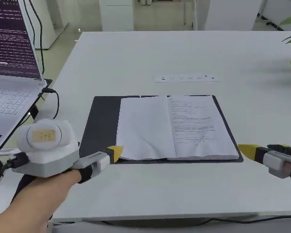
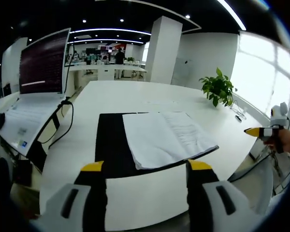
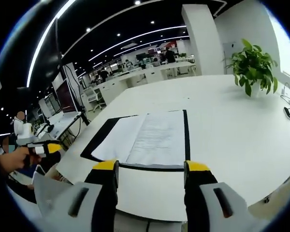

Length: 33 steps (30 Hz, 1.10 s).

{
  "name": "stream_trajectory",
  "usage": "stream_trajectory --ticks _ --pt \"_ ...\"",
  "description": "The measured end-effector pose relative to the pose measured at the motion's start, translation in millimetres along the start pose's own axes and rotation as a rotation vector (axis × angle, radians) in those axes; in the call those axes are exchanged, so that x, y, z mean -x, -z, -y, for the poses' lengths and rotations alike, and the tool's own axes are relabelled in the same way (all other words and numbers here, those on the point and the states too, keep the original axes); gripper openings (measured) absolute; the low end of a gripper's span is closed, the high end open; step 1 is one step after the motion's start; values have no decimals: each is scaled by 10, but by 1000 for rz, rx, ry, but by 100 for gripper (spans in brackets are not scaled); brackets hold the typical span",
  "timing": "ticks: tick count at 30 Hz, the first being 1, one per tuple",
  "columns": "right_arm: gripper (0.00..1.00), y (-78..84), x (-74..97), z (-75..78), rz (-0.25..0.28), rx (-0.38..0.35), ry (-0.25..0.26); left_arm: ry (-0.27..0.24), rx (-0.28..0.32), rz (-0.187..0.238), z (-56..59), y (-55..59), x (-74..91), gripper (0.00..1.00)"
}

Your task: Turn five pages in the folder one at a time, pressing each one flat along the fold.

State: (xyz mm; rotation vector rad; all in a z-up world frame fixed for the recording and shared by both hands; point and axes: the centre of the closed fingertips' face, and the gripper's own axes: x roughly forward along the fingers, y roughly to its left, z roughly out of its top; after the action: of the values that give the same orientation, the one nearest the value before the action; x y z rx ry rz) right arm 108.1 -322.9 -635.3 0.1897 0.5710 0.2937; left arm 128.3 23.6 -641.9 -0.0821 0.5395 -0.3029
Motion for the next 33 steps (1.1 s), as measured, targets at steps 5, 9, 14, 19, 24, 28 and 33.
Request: stream_trajectory --ticks 5,9,14,19,24,28,33 --pt "86 21 23 20 -27 76 -11 -41 -8 33 -29 -74 125 95" --pt "99 93 35 1 -61 133 -33 -49 20 41 -17 -112 199 99" --pt "100 50 93 53 -30 60 -35 -51 41 31 12 -108 246 99" --pt "100 26 100 106 -28 52 -33 -55 43 43 40 -137 248 99" --pt "100 17 65 146 -36 47 -38 -57 39 36 58 -147 221 99" --pt "100 20 41 137 -43 42 -51 -61 32 35 109 -163 167 99" --pt "100 2 12 121 -48 40 -63 -45 9 24 217 -160 47 99"
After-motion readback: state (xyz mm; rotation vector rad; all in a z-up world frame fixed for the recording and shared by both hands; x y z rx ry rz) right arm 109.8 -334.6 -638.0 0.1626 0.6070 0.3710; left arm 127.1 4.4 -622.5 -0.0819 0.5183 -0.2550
